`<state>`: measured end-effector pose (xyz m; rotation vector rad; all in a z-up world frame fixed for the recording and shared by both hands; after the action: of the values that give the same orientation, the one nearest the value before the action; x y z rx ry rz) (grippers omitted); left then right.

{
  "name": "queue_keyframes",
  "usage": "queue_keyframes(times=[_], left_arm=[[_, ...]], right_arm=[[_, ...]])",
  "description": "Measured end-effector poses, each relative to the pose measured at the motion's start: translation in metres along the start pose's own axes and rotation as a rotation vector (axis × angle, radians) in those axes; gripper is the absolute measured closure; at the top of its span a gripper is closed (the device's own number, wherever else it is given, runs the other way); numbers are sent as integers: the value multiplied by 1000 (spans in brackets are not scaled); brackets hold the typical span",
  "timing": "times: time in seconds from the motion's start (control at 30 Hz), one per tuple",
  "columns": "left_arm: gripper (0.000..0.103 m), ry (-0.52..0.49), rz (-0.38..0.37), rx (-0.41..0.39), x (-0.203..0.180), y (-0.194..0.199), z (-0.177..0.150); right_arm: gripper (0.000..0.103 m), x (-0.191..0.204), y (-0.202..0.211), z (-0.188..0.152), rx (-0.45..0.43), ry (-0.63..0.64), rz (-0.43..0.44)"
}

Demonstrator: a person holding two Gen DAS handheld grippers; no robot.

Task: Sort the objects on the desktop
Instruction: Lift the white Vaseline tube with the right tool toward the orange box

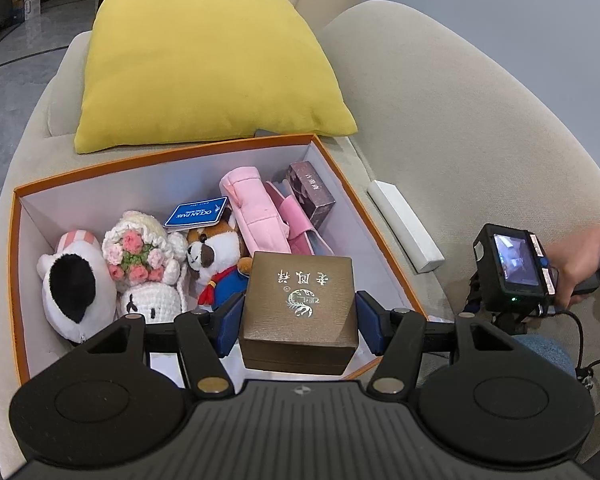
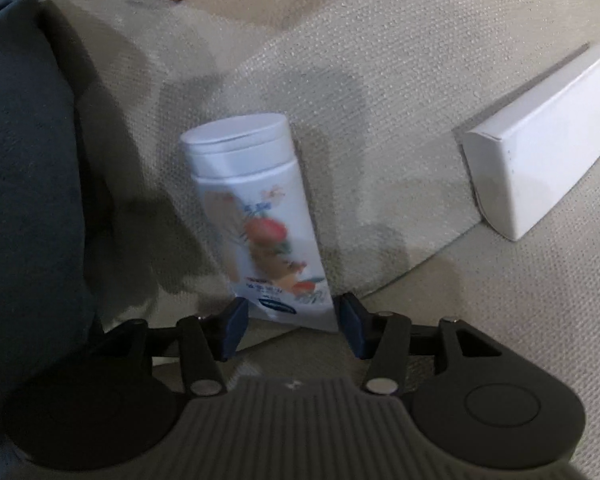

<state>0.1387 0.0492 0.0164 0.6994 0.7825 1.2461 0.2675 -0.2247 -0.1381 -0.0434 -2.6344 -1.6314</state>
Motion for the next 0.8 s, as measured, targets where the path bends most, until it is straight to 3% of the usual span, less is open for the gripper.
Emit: queue_keyframes(times=[0.07, 0.17, 0.2, 0.4, 0.57, 0.8], left_arm=[[34, -2, 0, -1, -1, 1, -1], [34, -12, 2, -4, -3, 4, -2], [34, -12, 2, -5, -3, 4, -3], [34, -11, -10, -12, -6, 5, -3], [34, -18, -22, -14, -10, 5, -5], [34, -4, -35, -21, -7, 8, -7]], right_arm=[[53, 0, 2, -3, -6, -6, 1], [68, -1, 12, -9, -28, -22, -12], [75, -3, 19, -13, -48, -38, -5], [97, -8, 62, -36, -197, -122, 58], [98, -4, 104, -51, -342, -186, 43], [99, -7, 151, -35, -473, -256, 20]])
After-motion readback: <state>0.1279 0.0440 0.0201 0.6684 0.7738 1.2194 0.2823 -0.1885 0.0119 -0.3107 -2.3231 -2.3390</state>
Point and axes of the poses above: each gripper's, at about its wrist camera, not at the fingertips, and y roughly against the way its jaws point, x to its left, z to its top, the point moved 1 cm from there along -y, roughly the way its jaws point, and after that the axes turned 10 degrees about z, right-handed, at the moved point
